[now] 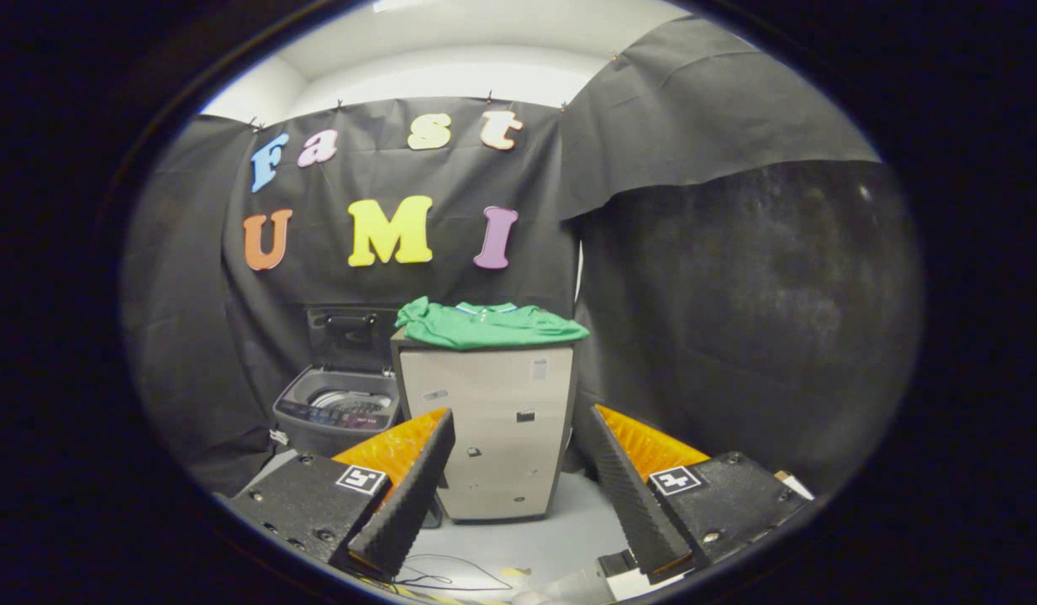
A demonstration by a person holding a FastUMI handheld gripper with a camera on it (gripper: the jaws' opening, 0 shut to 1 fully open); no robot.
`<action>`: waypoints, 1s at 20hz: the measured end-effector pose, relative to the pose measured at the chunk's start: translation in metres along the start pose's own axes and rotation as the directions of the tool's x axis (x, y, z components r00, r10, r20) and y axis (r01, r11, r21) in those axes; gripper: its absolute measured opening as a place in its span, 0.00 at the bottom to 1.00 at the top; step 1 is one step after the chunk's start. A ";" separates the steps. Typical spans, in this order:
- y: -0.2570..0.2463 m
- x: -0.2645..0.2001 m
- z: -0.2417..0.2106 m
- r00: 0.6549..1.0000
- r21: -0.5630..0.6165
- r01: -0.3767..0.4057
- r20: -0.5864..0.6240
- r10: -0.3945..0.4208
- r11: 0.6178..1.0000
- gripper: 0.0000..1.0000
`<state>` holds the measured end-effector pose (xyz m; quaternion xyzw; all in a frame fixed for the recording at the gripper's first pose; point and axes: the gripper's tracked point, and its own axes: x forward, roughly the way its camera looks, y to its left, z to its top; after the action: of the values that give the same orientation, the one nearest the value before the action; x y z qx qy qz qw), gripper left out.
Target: Put the clothes into the washing machine and then close the washing machine lid.
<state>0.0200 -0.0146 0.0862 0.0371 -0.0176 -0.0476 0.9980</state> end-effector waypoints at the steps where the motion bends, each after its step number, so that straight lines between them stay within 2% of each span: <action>1: 0.001 0.004 0.012 1.000 0.011 0.009 -0.005 -0.009 1.000 0.99; 6: 0.002 0.036 0.071 0.999 0.029 0.040 0.002 -0.040 0.999 0.99; 9: 0.005 0.069 0.103 0.999 -0.026 0.038 0.013 -0.038 0.999 0.99; 11: 0.020 0.092 0.128 1.000 -0.034 0.003 0.027 -0.003 0.999 0.99; 15: 0.045 0.149 0.169 0.996 0.051 -0.088 0.017 0.088 0.995 0.99; 20: 0.061 0.236 0.208 0.993 0.009 -0.117 0.010 0.117 0.993 0.99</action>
<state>0.2522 0.0085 0.3058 0.0404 -0.0245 0.0111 0.9988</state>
